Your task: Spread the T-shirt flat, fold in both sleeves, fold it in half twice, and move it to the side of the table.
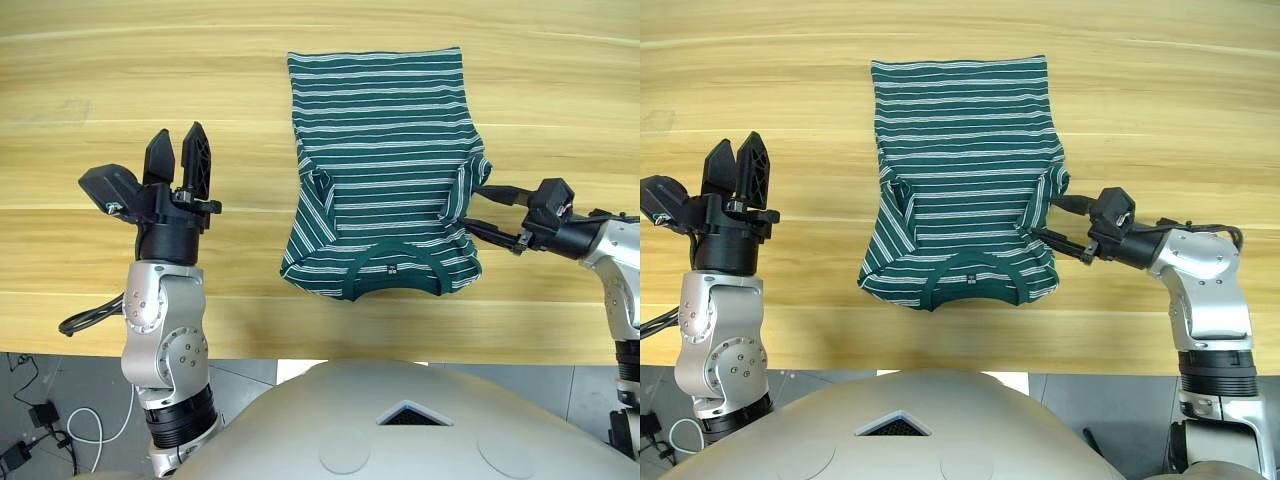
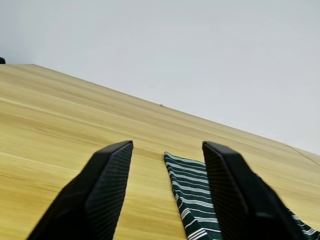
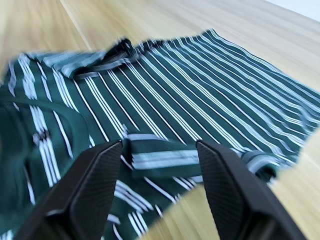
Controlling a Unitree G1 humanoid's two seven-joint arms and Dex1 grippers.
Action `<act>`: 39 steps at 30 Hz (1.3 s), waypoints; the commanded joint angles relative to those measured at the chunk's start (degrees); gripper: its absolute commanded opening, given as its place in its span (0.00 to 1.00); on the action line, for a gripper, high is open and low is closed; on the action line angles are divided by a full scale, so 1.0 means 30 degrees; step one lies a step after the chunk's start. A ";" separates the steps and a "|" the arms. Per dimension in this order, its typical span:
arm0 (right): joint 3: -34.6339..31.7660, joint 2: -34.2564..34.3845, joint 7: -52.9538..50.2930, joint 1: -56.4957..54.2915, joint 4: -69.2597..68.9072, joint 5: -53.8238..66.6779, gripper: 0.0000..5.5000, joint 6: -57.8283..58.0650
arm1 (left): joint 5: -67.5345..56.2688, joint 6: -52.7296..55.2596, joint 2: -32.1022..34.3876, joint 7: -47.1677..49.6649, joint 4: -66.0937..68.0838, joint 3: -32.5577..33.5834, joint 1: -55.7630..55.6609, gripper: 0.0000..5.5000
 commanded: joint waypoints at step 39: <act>0.3168 0.2899 -0.7889 -0.5281 0.6531 -0.8532 0.50 -0.5714 | 0.0856 -0.0336 -0.0940 -0.0156 0.0829 -0.1134 0.0470 0.47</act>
